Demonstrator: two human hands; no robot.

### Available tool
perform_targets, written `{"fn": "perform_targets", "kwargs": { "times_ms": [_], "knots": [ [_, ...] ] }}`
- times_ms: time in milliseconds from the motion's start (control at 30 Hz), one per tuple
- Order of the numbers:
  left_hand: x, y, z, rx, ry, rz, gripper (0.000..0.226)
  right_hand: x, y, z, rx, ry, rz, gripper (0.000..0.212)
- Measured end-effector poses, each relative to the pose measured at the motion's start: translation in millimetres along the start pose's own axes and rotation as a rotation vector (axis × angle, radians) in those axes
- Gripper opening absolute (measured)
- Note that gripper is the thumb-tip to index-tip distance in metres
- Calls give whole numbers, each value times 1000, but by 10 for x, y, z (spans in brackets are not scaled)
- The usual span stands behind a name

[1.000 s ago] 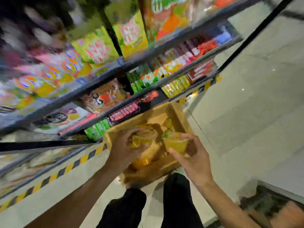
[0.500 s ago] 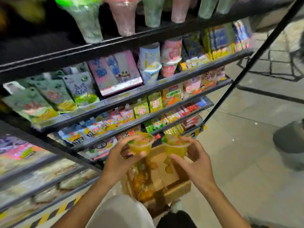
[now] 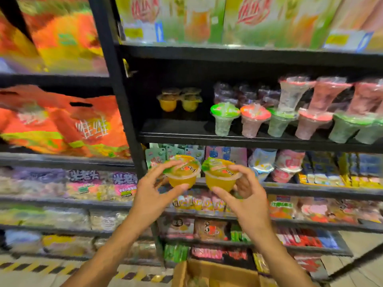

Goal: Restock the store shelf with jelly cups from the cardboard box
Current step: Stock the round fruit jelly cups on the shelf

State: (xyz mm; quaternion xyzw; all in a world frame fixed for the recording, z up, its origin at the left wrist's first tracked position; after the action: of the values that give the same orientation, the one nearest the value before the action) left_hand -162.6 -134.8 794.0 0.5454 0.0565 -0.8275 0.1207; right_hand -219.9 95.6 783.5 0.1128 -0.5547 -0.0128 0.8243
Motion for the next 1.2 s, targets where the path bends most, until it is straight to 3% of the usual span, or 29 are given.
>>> {"fn": "perform_targets", "kwargs": {
  "times_ms": [233, 667, 1200],
  "knots": [
    [-390, 405, 489, -145, -124, 78, 53, 539, -322, 558, 27, 138, 21, 51],
    [171, 699, 1636, -180, -148, 307, 45, 288, -1045, 1360, -152, 52, -165, 53],
    [694, 558, 2385, -124, 92, 566, 51, -7, -1278, 2221, -136, -133, -681, 57]
  ]
}}
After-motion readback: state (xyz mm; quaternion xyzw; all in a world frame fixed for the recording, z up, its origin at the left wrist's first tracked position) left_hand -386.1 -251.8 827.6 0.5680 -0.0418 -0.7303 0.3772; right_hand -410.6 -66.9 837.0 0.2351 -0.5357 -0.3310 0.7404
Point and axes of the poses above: each hand's wrist, its own z-axis towards the middle knuckle, its own y-axis out of the back of the hand, x = y × z, the point moved 10 cm from there along z, towards the middle knuckle, and after that the axes turned 11 degrees about -z, right-handed, at the moved point
